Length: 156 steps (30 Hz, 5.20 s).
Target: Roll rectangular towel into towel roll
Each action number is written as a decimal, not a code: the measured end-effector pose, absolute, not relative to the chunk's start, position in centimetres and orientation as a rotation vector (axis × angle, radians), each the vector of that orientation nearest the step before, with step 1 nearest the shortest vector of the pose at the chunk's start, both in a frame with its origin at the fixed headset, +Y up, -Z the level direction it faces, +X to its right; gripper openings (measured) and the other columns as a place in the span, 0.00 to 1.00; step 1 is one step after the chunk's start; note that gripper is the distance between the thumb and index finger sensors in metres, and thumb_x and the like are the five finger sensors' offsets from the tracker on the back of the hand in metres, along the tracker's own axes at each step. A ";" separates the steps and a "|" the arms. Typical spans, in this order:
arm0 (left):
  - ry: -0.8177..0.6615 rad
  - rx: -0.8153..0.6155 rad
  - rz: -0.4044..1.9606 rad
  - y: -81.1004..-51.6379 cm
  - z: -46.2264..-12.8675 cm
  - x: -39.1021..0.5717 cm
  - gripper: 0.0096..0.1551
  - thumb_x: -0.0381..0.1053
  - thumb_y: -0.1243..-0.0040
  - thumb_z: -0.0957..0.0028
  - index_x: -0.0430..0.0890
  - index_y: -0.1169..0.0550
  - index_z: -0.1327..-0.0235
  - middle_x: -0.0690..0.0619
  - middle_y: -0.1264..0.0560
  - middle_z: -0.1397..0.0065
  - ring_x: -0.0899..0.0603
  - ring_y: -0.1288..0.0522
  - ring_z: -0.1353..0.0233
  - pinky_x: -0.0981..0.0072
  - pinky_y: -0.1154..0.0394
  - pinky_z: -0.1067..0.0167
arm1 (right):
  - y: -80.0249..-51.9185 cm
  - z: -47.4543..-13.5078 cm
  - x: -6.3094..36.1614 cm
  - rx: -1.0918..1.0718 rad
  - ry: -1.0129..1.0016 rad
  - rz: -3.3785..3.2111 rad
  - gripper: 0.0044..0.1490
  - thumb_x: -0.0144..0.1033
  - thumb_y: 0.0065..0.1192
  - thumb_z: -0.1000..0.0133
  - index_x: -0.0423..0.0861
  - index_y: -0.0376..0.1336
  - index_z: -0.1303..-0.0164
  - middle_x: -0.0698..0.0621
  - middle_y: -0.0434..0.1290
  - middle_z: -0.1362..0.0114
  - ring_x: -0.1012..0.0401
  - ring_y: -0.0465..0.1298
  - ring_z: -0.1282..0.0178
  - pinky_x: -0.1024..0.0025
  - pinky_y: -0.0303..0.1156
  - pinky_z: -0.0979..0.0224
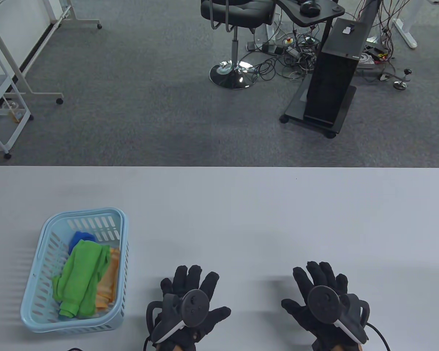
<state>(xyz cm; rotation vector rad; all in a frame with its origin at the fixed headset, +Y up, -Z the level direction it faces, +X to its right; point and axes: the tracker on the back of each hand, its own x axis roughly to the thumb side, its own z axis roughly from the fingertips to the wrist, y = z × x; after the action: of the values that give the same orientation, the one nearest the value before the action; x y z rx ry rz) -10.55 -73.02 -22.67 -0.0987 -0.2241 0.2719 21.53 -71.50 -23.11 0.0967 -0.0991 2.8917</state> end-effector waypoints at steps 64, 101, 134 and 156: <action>0.645 -0.596 -0.051 -68.8 -35.8 -33.4 0.48 0.64 0.31 0.64 0.78 0.40 0.29 0.44 0.19 0.31 0.33 0.21 0.31 0.36 0.29 0.36 | -73.6 -24.8 22.2 0.011 0.222 2.908 0.56 0.65 0.57 0.64 0.48 0.58 0.26 0.41 0.53 0.21 0.43 0.52 0.19 0.31 0.46 0.25; -0.376 -0.131 0.815 -59.2 -24.5 -9.7 0.24 0.54 0.31 0.56 0.58 0.21 0.45 0.48 0.13 0.40 0.38 0.16 0.38 0.39 0.27 0.39 | -73.3 -24.7 21.8 0.063 0.264 2.882 0.54 0.64 0.56 0.62 0.48 0.58 0.26 0.41 0.52 0.21 0.43 0.51 0.19 0.32 0.46 0.25; -0.063 -0.272 0.069 -76.1 -26.4 -7.1 0.30 0.56 0.31 0.60 0.61 0.19 0.39 0.52 0.17 0.51 0.40 0.21 0.40 0.32 0.37 0.31 | -74.8 -24.0 17.6 0.304 0.374 2.849 0.50 0.62 0.55 0.62 0.50 0.62 0.29 0.44 0.54 0.21 0.44 0.53 0.19 0.33 0.47 0.24; -0.414 -0.469 1.505 -75.2 -24.2 -5.7 0.36 0.65 0.37 0.56 0.57 0.20 0.32 0.38 0.23 0.33 0.27 0.32 0.26 0.30 0.35 0.36 | -73.8 -23.5 17.0 0.335 0.390 2.188 0.60 0.64 0.62 0.66 0.43 0.55 0.26 0.41 0.58 0.24 0.46 0.64 0.23 0.35 0.54 0.25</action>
<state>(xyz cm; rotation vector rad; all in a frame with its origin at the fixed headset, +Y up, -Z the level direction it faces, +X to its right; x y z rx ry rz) -5.71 -75.16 -24.24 -0.4689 -0.4141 1.5045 16.99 -73.77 -23.51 0.3352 0.3898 2.1883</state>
